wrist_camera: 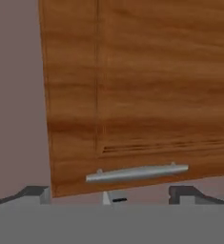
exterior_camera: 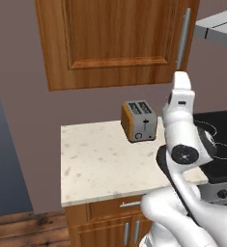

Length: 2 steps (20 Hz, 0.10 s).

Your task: Pick the pear, broccoli from the counter and place them in the cabinet. Then close the cabinet.

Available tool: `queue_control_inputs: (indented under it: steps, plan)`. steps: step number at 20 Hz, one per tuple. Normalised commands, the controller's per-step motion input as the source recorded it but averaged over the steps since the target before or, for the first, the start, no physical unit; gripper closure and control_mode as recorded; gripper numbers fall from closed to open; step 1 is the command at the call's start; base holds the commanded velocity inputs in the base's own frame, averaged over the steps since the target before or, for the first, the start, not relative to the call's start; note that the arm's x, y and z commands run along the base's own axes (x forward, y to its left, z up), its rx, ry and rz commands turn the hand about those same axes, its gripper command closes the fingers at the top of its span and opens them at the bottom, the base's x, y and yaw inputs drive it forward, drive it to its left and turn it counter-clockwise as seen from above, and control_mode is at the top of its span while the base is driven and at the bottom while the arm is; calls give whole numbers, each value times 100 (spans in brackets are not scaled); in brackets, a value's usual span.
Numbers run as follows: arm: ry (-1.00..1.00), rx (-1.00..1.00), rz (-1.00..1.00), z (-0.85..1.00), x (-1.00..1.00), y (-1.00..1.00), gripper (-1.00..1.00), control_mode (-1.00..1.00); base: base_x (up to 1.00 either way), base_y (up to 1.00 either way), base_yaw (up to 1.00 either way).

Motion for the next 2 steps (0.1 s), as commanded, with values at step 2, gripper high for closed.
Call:
queue_control_inputs:
  steps: [2]
  plan:
    - [0,-3,27,58,-100,0,-100,-100,0,0,0]
